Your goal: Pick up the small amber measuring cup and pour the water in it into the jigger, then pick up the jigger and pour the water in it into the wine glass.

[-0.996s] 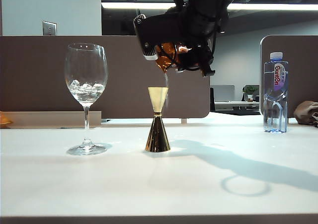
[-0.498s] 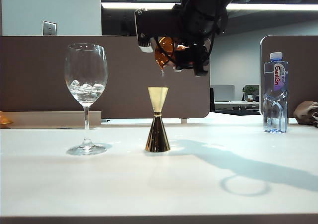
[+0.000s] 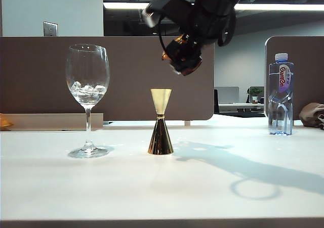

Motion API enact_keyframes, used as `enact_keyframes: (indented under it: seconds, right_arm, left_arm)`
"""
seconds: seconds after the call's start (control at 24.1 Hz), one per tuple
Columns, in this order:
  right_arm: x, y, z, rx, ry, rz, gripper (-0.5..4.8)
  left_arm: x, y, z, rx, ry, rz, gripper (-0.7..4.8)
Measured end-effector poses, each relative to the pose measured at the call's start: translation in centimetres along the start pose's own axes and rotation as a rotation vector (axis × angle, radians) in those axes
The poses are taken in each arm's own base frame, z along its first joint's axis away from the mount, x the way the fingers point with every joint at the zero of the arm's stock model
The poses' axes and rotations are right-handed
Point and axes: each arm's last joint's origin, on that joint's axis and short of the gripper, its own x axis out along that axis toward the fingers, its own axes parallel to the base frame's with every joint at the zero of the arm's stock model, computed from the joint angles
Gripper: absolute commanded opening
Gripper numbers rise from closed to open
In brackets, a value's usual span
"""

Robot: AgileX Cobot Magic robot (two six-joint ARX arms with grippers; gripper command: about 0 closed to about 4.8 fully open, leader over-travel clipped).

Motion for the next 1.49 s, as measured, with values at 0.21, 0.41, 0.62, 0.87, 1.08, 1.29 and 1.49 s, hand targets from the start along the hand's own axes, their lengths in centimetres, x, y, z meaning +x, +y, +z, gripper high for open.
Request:
enact_keyframes:
  seconds: [0.21, 0.41, 0.62, 0.87, 1.08, 1.29, 1.49]
  right_arm:
    - [-0.1, -0.3, -1.7, 0.316, 0.016, 0.063, 0.57]
    - [-1.2, 1.4, -4.8, 0.438, 0.017, 0.08, 0.57]
    - [-2.7, 2.4, -7.8, 0.575, -0.051, 0.05, 0.57]
    - [-3.2, 3.6, -13.0, 0.79, -0.03, 0.009, 0.57]
    - [-2.5, 3.0, -14.9, 0.861, -0.068, 0.002, 0.57]
    - [-1.7, 3.6, -15.6, 0.871, -0.06, 0.016, 0.57]
    - [-0.7, 4.4, -16.6, 0.872, -0.036, 0.041, 0.57]
  left_arm:
    - [0.0, 0.0, 0.0, 0.0, 0.0, 0.0, -0.02]
    - [0.0, 0.0, 0.0, 0.0, 0.0, 0.0, -0.02]
    - [0.0, 0.0, 0.0, 0.0, 0.0, -0.002, -0.02]
    - [0.0, 0.0, 0.0, 0.0, 0.0, 0.001, -0.02]
    - [0.0, 0.0, 0.0, 0.0, 0.0, 0.0, -0.02]
    - [0.0, 0.0, 0.0, 0.0, 0.0, 0.0, -0.02]
    - [0.0, 0.0, 0.0, 0.0, 0.0, 0.0, -0.02]
